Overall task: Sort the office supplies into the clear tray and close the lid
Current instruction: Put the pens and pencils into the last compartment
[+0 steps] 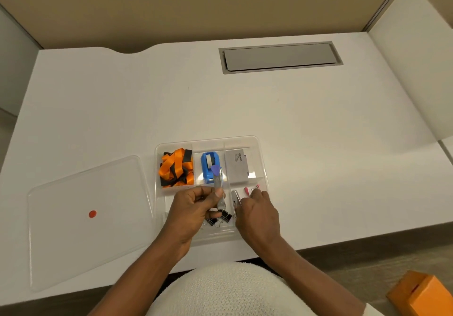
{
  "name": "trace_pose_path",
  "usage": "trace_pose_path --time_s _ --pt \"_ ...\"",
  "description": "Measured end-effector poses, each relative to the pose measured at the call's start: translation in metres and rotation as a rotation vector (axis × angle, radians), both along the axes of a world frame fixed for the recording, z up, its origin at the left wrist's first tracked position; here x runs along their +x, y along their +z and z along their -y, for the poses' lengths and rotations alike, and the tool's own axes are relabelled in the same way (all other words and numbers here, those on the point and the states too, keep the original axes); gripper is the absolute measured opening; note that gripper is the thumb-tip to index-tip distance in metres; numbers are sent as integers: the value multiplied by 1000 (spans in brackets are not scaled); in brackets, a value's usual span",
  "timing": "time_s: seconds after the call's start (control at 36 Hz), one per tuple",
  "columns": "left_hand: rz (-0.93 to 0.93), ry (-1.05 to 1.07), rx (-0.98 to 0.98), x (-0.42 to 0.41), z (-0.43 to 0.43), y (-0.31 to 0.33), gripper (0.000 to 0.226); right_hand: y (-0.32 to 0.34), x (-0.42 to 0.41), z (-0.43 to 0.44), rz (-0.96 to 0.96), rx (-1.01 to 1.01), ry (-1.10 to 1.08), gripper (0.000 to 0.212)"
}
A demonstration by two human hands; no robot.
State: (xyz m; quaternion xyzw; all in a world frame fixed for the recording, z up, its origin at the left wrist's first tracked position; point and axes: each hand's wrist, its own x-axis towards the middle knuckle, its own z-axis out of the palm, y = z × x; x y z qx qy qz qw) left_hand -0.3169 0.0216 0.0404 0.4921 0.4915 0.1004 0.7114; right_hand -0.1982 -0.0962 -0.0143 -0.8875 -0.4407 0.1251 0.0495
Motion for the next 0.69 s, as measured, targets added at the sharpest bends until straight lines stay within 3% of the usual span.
trace_pose_path --time_s 0.08,0.19,0.31,0.36,0.39,0.53,0.61,0.69 --pt "-39 -34 31 0 6 -3 30 -1 10 6 -15 8 35 12" --pt "-102 -114 95 1 11 -5 34 16 30 14 -149 181 -85 8" --pt "-151 -170 153 8 17 -7 26 60 41 23 -653 447 -403 17" --pt "-179 -223 207 14 21 -6 24 68 40 25 -941 503 -472 23" --pt "-192 -254 244 17 23 -6 24 68 39 26 -987 511 -466 27" --pt "-211 -340 465 28 37 -10 25 51 29 21 -794 547 -460 24" --pt "-182 -347 487 28 38 -13 31 47 32 17 -799 572 -469 17" --pt "-154 -345 494 21 31 -11 21 45 41 17 -735 566 -467 24"
